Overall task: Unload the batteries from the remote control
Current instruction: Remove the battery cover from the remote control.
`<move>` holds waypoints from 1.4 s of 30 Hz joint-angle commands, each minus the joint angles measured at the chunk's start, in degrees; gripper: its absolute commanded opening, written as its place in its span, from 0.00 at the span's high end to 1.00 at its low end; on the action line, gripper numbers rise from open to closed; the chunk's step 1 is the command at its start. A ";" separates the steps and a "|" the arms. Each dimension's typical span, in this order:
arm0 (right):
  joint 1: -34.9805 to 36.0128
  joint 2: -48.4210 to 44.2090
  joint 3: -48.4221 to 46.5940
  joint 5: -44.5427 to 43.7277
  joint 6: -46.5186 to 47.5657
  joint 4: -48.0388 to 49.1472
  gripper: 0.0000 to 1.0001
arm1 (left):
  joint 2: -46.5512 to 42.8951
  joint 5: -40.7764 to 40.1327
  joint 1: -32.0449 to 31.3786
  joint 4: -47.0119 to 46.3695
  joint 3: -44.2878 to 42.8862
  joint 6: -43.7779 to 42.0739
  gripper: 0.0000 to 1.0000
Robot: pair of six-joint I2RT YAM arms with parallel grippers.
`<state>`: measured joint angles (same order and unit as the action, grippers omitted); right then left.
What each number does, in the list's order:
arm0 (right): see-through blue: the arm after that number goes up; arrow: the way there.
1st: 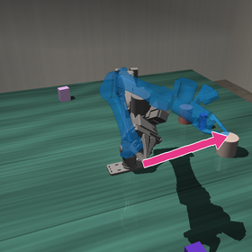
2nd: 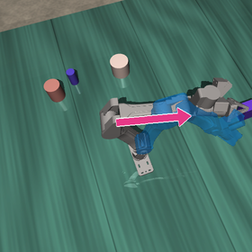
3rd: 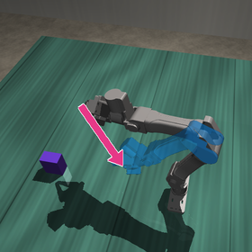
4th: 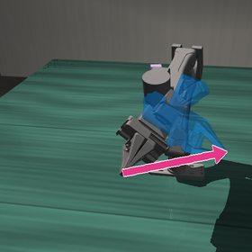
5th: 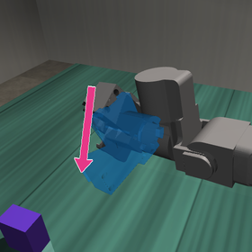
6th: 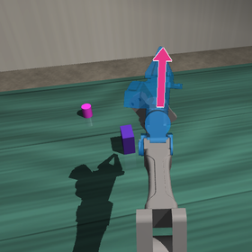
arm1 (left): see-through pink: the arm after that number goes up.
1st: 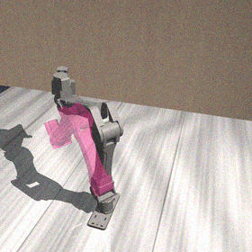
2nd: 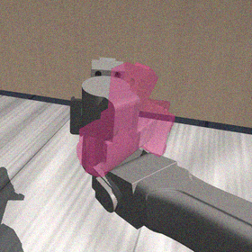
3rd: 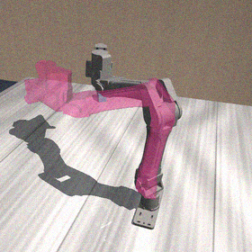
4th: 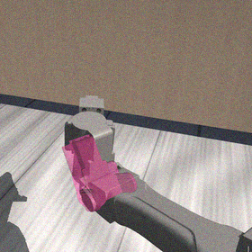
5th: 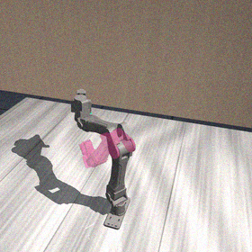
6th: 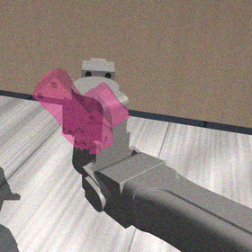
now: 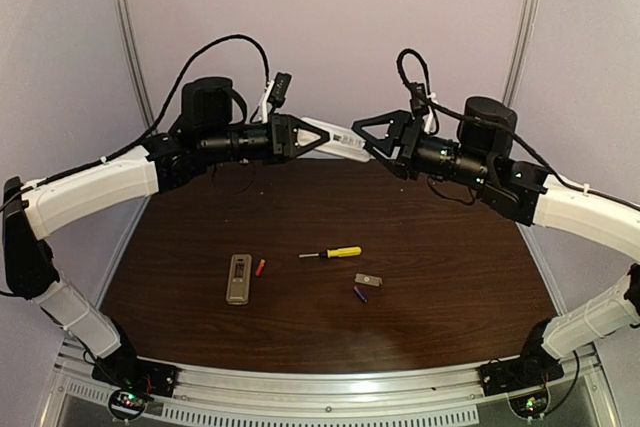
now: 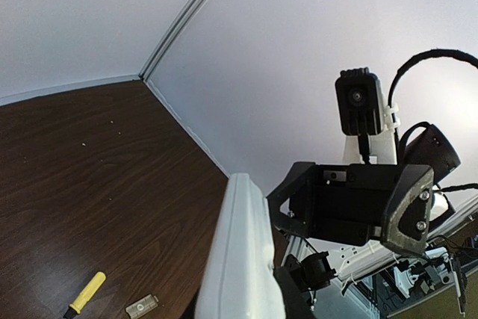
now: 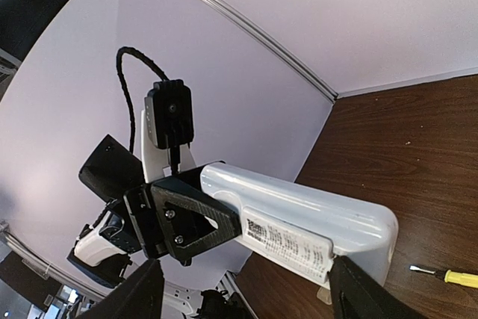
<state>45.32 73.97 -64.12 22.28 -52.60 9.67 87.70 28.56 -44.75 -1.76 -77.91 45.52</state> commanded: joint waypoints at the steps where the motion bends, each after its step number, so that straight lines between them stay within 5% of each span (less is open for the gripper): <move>1: 2.32 0.51 0.83 10.88 -0.05 5.00 0.23 | 1.27 11.23 -4.12 -5.51 -2.86 0.27 1.00; 42: 2.39 -3.58 0.14 14.10 3.43 0.78 0.27 | 6.23 7.77 -4.02 4.78 -6.69 1.77 1.00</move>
<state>44.97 70.72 -62.11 24.86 -49.63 5.74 90.76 32.45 -44.77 4.99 -83.05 47.07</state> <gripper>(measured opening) 0.734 0.201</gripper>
